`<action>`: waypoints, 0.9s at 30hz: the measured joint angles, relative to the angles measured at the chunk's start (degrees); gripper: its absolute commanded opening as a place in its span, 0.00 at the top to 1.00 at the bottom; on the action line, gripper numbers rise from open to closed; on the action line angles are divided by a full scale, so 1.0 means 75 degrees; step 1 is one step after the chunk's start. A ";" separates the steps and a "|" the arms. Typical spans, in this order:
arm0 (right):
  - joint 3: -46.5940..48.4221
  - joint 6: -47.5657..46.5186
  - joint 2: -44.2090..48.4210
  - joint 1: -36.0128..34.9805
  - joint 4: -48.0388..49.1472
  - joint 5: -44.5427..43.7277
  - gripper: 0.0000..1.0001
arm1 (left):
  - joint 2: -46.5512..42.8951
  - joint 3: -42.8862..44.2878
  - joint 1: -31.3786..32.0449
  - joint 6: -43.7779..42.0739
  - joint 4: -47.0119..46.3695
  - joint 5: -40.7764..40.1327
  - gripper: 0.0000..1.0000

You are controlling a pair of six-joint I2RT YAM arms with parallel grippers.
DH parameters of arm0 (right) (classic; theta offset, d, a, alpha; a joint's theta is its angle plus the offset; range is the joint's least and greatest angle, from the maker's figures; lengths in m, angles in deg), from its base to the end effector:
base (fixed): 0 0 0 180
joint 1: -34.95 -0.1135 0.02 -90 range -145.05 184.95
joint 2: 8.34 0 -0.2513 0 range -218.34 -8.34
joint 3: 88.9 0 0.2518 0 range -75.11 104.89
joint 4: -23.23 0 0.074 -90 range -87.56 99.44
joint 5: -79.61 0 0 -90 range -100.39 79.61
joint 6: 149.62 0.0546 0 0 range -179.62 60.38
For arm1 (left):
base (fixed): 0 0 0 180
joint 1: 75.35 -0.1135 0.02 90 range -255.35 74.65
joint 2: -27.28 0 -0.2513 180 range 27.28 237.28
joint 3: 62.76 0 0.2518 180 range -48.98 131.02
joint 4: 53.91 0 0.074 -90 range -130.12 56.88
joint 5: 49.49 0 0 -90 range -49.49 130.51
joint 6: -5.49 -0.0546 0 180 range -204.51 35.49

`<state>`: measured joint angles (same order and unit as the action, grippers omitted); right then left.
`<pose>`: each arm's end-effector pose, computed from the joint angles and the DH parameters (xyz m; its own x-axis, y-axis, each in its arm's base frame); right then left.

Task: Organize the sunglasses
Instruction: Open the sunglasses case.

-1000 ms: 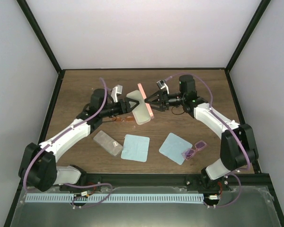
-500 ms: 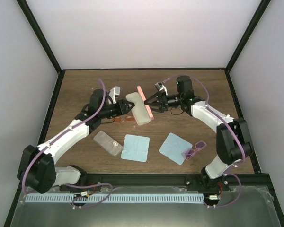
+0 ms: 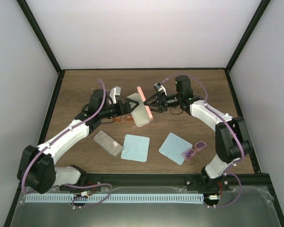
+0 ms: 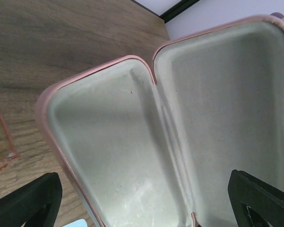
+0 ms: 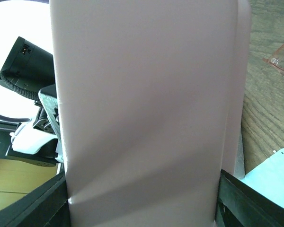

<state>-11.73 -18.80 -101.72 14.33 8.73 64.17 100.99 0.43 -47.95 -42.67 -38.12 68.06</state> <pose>0.3116 0.1735 0.2489 -0.9300 -0.1640 -0.3289 -0.3455 0.0853 0.9345 0.2608 -0.1636 0.2545 -0.8109 -0.2458 -0.5311 0.3157 0.5803 -0.7507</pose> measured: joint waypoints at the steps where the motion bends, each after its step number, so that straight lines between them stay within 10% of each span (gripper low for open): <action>1: 0.0000 0.0041 0.0000 0.0015 0.0003 0.0006 0.37 | 0.0000 0.0000 0.0000 0.0009 -0.0020 0.0020 0.00; 22: -0.0023 0.2667 0.0003 0.0175 0.2806 0.0688 0.38 | -0.0204 -0.0160 -0.0114 0.0737 -0.1600 0.0854 0.00; 27: 0.0012 0.3142 0.0003 0.0175 0.3258 0.0825 0.38 | -0.0210 -0.0274 -0.0114 0.0845 -0.1982 0.1075 0.16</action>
<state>-11.65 4.76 -101.70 15.64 33.17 70.36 99.42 -1.62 -48.81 -36.33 -52.98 76.13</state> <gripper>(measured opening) 0.747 0.933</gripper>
